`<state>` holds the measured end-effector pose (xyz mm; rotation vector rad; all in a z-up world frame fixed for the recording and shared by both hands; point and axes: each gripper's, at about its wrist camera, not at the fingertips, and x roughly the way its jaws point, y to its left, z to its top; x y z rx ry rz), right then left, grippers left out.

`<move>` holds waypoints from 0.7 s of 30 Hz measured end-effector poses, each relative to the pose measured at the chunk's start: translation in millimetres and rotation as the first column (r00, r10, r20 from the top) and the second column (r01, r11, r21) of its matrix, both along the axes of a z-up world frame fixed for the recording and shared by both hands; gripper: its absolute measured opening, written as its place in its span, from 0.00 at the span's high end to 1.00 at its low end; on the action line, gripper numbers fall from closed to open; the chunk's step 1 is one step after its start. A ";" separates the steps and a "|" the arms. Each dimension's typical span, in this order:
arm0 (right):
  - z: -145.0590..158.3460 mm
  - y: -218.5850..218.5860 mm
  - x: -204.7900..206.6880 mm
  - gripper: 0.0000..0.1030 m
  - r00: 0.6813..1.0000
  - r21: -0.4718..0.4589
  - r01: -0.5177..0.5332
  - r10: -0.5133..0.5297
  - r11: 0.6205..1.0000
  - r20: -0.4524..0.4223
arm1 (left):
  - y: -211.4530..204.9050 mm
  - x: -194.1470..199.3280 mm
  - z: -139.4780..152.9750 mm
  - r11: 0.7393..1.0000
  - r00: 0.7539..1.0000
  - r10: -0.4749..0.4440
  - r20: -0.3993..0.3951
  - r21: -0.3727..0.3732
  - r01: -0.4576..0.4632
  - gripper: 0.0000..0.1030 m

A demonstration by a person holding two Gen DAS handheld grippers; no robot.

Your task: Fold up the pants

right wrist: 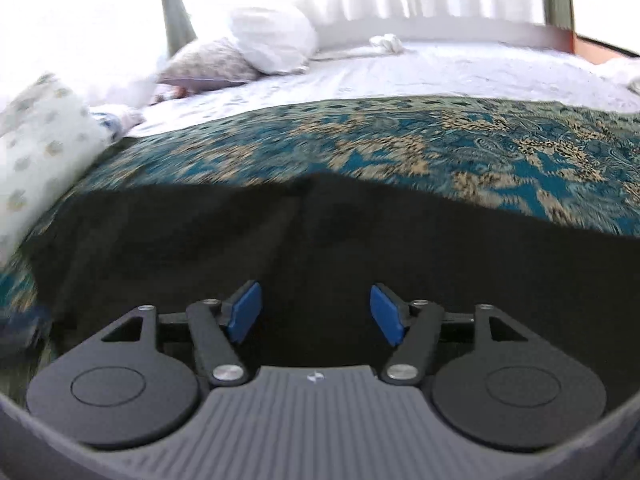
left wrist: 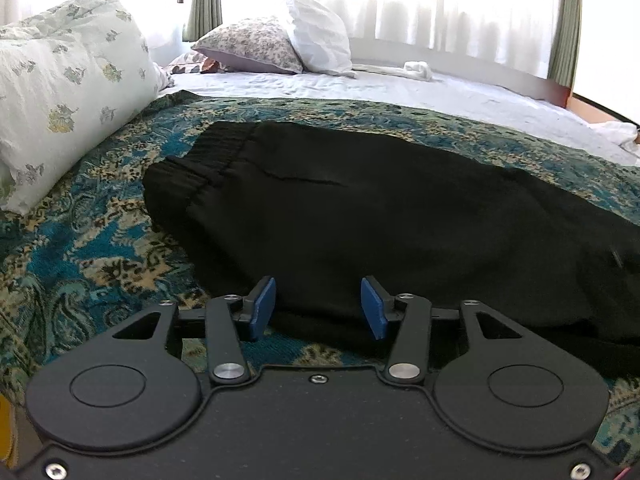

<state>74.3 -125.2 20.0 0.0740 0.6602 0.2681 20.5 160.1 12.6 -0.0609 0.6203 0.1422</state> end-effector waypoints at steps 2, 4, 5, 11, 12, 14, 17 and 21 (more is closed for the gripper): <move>-7.8 4.2 -25.4 0.28 1.000 -0.077 0.003 -0.001 0.997 0.027 | 4.6 3.1 -0.1 1.000 1.000 0.025 -0.004 0.010 -0.025 0.54; -16.3 4.3 -52.4 0.28 0.996 -0.155 0.036 -0.023 0.987 0.083 | 13.1 5.7 -0.2 0.998 0.998 0.056 -0.009 -0.001 -0.056 0.54; -18.3 0.9 -64.9 0.28 0.994 -0.168 0.056 -0.040 0.984 0.100 | 17.4 6.4 -0.2 0.998 0.998 0.063 -0.011 -0.019 -0.063 0.54; -16.7 -22.7 -110.6 0.27 0.984 -0.192 0.132 -0.107 0.972 0.139 | 10.8 8.5 5.3 0.996 0.996 0.087 -0.031 0.017 -0.086 0.55; -15.7 -28.0 -115.3 0.27 0.983 -0.181 0.142 -0.118 0.973 0.138 | 7.1 8.0 7.8 0.995 0.995 0.093 -0.033 0.025 -0.092 0.57; -11.1 -36.4 -122.8 0.26 0.979 -0.166 0.165 -0.141 0.972 0.148 | -1.7 3.3 16.3 0.997 0.997 0.073 -0.013 0.023 -0.072 0.58; -8.4 -44.1 -126.4 0.26 0.974 -0.168 0.194 -0.170 0.967 0.150 | -25.3 -6.5 33.4 0.998 0.998 0.027 0.065 0.055 -0.030 0.57; -8.2 -51.6 -128.5 0.26 0.963 -0.111 0.221 -0.199 0.969 0.182 | -75.3 -12.3 46.4 0.990 0.984 -0.131 0.124 0.077 0.122 0.55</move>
